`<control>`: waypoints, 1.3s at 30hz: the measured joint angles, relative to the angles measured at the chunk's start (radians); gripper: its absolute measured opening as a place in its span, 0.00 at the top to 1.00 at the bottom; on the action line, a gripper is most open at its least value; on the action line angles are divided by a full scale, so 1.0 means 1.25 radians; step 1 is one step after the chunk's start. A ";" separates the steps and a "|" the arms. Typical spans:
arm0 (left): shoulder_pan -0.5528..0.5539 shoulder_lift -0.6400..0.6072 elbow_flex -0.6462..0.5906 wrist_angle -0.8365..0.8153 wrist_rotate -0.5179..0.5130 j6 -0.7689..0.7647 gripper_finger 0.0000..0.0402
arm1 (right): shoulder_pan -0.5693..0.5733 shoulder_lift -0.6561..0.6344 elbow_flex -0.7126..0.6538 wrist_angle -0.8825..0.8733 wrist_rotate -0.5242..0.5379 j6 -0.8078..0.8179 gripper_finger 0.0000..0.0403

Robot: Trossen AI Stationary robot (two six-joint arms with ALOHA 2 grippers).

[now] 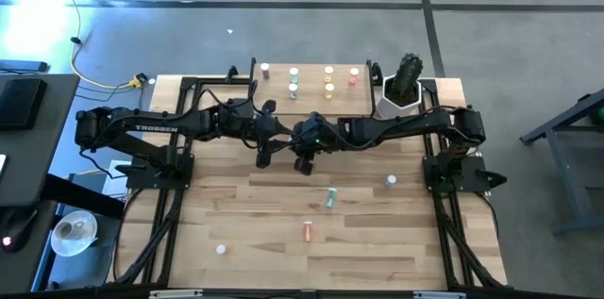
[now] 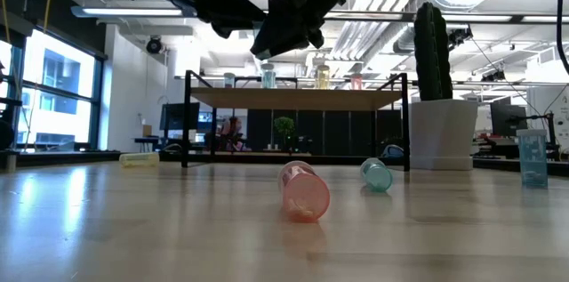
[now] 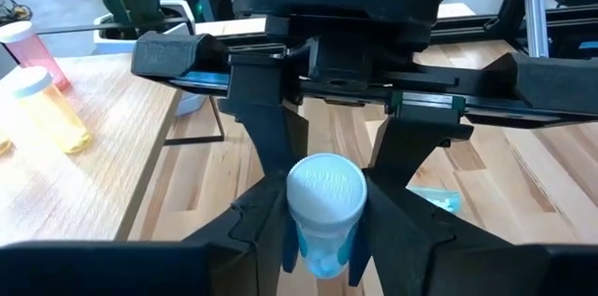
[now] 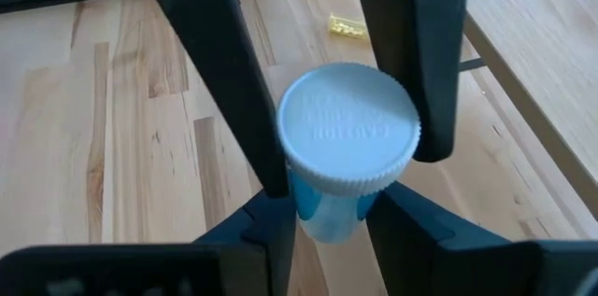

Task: Pick and place medicine bottles onto shelf by color
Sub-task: Put the bottom right blue pill bottle on the shelf aligned with the other blue pill bottles

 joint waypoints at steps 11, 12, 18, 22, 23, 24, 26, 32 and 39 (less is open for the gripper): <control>0.026 -0.009 0.000 -0.039 -0.027 0.013 0.71 | 0.000 -0.016 0.034 -0.081 0.007 0.013 0.51; 0.033 -0.012 0.000 -0.045 -0.029 0.013 0.71 | -0.001 -0.020 0.044 -0.102 0.007 0.013 0.50; 0.070 -0.029 -0.001 -0.070 -0.029 0.014 0.71 | -0.006 -0.042 0.097 -0.154 0.012 -0.022 0.49; 0.096 -0.045 -0.001 -0.071 -0.030 0.028 0.71 | -0.006 -0.045 0.159 -0.184 0.038 -0.070 0.49; 0.107 -0.052 -0.001 -0.077 -0.032 0.028 0.71 | -0.006 -0.045 0.176 -0.203 0.049 -0.075 0.49; 0.116 -0.062 -0.001 -0.078 -0.035 0.028 0.71 | -0.006 -0.045 0.192 -0.212 0.055 -0.081 0.49; 0.141 -0.079 0.000 -0.079 -0.042 0.037 0.71 | -0.006 -0.045 0.222 -0.239 0.067 -0.098 0.49; 0.232 -0.114 -0.001 -0.091 -0.047 0.042 0.71 | -0.006 -0.045 0.283 -0.277 0.092 -0.114 0.49; 0.321 -0.115 -0.001 -0.109 -0.041 0.032 0.71 | -0.011 -0.045 0.296 -0.285 0.092 -0.134 0.49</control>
